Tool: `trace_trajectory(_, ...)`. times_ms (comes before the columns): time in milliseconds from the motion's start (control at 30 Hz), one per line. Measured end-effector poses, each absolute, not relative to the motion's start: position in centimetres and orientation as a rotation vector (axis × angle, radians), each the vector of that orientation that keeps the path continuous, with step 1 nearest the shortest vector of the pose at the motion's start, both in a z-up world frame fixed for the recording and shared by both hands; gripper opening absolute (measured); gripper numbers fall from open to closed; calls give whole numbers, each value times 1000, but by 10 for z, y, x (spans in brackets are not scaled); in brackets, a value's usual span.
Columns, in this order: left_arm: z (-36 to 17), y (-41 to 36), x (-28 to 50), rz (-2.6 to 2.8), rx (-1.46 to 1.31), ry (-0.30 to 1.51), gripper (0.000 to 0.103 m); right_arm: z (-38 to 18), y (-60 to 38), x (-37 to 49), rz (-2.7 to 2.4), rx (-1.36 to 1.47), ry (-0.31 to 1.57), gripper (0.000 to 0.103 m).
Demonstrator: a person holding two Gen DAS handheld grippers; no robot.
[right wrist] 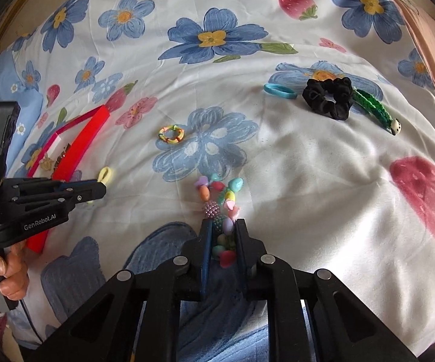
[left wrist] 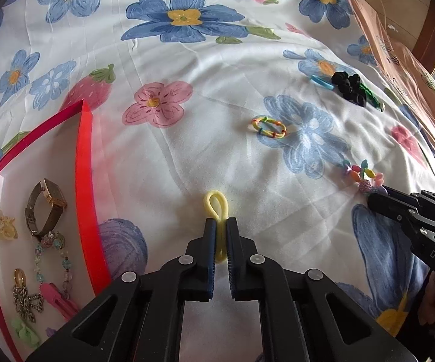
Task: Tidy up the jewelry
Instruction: 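Carry the yellow hair tie and beaded bracelet into the red box and open both tools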
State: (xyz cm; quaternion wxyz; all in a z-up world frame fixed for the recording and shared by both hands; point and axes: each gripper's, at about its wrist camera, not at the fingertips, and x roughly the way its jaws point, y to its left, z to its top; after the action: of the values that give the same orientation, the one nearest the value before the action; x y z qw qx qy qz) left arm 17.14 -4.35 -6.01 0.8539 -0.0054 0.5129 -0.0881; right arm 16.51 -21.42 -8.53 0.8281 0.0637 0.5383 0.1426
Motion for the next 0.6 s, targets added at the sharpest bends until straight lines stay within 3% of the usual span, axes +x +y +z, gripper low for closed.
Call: trace_trajectory(600,0,13,95,-197,-193,949,5,-35,-185,159,429,197,1037,10)
